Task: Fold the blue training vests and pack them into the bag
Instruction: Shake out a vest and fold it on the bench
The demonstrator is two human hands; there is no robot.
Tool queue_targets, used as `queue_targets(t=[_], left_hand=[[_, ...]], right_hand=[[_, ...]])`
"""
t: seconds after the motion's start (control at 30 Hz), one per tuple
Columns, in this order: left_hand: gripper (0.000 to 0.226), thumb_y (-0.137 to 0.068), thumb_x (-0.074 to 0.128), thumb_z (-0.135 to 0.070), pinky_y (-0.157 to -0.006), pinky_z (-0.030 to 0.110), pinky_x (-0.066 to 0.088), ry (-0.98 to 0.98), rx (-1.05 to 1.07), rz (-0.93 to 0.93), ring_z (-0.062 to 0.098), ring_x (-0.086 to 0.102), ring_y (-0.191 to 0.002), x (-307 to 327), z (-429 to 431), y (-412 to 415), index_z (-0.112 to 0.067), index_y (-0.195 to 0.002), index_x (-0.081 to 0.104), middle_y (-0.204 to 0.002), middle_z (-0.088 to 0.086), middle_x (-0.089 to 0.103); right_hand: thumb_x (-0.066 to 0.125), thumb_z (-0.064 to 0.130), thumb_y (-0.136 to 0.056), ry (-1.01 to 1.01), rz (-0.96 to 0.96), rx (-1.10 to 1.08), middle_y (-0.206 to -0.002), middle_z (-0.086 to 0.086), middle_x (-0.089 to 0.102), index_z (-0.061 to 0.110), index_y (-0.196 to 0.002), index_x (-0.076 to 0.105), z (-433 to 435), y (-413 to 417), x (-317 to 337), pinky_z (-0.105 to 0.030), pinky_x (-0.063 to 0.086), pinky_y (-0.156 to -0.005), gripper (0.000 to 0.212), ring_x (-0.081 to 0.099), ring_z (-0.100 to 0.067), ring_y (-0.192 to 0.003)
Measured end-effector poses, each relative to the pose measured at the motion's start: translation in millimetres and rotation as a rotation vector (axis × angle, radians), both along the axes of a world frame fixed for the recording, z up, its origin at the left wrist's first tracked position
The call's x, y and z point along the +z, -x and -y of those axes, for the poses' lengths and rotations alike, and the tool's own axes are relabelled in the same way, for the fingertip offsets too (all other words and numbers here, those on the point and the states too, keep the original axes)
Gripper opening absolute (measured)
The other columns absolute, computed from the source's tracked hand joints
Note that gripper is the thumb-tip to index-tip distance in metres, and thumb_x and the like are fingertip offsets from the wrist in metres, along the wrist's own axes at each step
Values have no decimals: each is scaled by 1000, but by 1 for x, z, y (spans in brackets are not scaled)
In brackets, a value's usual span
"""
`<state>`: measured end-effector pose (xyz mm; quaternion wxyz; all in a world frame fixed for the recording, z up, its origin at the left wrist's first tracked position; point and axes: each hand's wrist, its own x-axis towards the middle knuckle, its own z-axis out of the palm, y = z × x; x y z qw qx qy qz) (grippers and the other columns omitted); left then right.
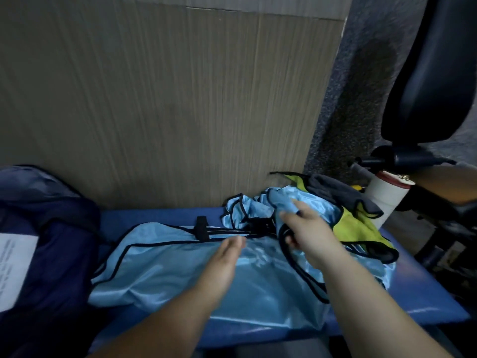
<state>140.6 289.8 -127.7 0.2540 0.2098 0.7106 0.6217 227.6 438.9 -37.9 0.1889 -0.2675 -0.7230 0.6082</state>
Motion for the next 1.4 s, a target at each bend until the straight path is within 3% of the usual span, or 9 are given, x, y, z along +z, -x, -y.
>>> queue_targets(t=[0.17,0.33,0.43,0.53,0.63,0.83,1.03,1.23,1.4], left_hand=[[51,-95,33,-54,-93,35,46,-265,248,254,19,58,-110,4,15,11,-18,-125,54,-127,4,60],[74,-83,43,-73,-116,35,23,127,151,-292,9,27,-141,-16,29,15,-39,-148,30,-152,-14,31],[60,-94,34,-65,-122,38,1,419,-43,-654,2,-8,-146,-22,29,10,-46,-149,20,-155,-28,5],[61,-95,18,-68,-119,41,-15,683,-237,-883,3,-25,-143,-22,28,0,-46,-151,12,-159,-24,-6],[65,-95,19,-67,-117,48,-17,821,-318,-975,10,-25,-145,-22,25,-7,-41,-153,6,-161,-19,-7],[80,-78,-5,-77,-114,52,-22,858,-301,-1004,8,-24,-145,-19,27,-12,-45,-151,-4,-161,-20,-6],[78,-82,-2,-78,-115,53,-18,846,-322,-965,8,-21,-146,-21,27,-7,-44,-152,2,-161,-20,-3],[68,-91,10,-73,-117,52,-15,854,-374,-930,9,-17,-147,-22,26,-4,-46,-152,0,-161,-20,-6],[71,-87,7,-77,-116,54,-16,865,-371,-937,12,-21,-147,-26,26,-4,-47,-151,-1,-160,-21,-9]], right_hand=[[68,23,-91,-188,292,429,-92,-10,71,27,-149,28,32,19,-32,-21,47,-58,71,62,-12,-66],[61,20,-96,-248,264,316,-98,-7,73,20,-129,54,14,15,-24,-14,41,-48,34,59,-10,-56],[59,26,-95,-395,362,154,-91,-1,69,22,-99,64,-12,7,-24,-19,48,-57,8,63,-12,-60],[59,30,-93,-529,486,90,-90,0,67,25,-88,64,-31,-2,-32,-30,50,-69,8,63,-16,-76],[59,31,-93,-634,574,96,-103,0,69,25,-100,65,-39,-5,-43,-29,50,-76,11,61,-17,-88],[59,23,-94,-710,499,-8,-128,-3,53,29,-139,48,-47,2,-63,-30,45,-78,47,58,-23,-106],[50,24,-98,-849,496,17,-127,-2,52,27,-125,65,-50,17,-66,-31,46,-84,31,59,-25,-107],[39,21,-103,-700,423,9,-131,-9,51,12,-126,60,-56,24,-62,-33,39,-94,32,51,-28,-118],[38,15,-101,-677,381,-67,-121,-10,50,18,-120,55,-51,23,-62,-36,46,-79,26,55,-31,-100]])
